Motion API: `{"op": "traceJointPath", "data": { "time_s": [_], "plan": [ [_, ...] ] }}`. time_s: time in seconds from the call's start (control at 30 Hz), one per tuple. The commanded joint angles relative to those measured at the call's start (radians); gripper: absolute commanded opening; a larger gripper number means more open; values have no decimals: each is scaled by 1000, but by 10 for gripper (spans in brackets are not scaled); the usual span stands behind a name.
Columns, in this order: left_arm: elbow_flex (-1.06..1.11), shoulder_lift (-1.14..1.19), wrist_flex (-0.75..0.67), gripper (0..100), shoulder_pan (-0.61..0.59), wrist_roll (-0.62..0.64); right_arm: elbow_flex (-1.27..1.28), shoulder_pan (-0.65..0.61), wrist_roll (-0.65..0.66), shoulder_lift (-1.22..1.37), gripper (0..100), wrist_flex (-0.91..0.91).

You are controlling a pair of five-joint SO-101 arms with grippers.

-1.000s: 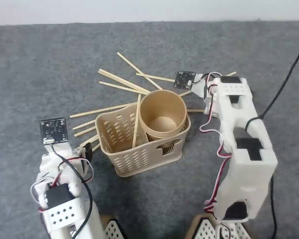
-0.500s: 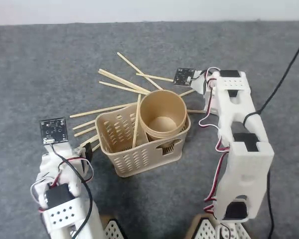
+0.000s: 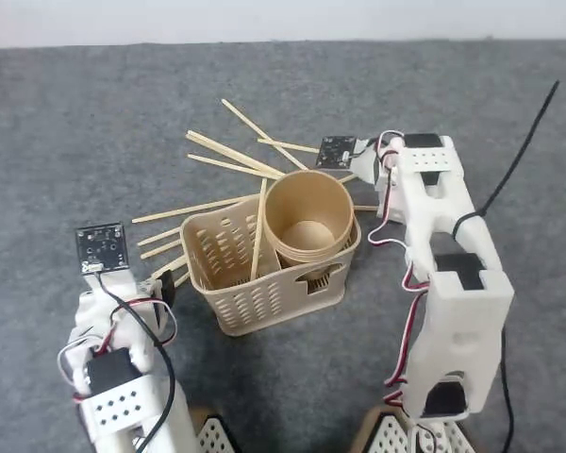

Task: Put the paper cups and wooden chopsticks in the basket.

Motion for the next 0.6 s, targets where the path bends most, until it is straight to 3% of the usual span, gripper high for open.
{"op": "traceJointPath", "data": {
  "time_s": [0.0, 0.13, 0.3, 0.57],
  "plan": [
    [-4, -11, -21, 261, 5, 0, -6, -13, 9, 10, 187, -27],
    [-4, -11, -21, 261, 5, 0, -8, -13, 12, 28, 180, -35],
    [-4, -11, -21, 261, 5, 0, -6, -8, 109, 51, 23, -33],
    [-4, -11, -21, 261, 5, 0, -31, 47, 155, 25, 8, 15]
  ]
}}
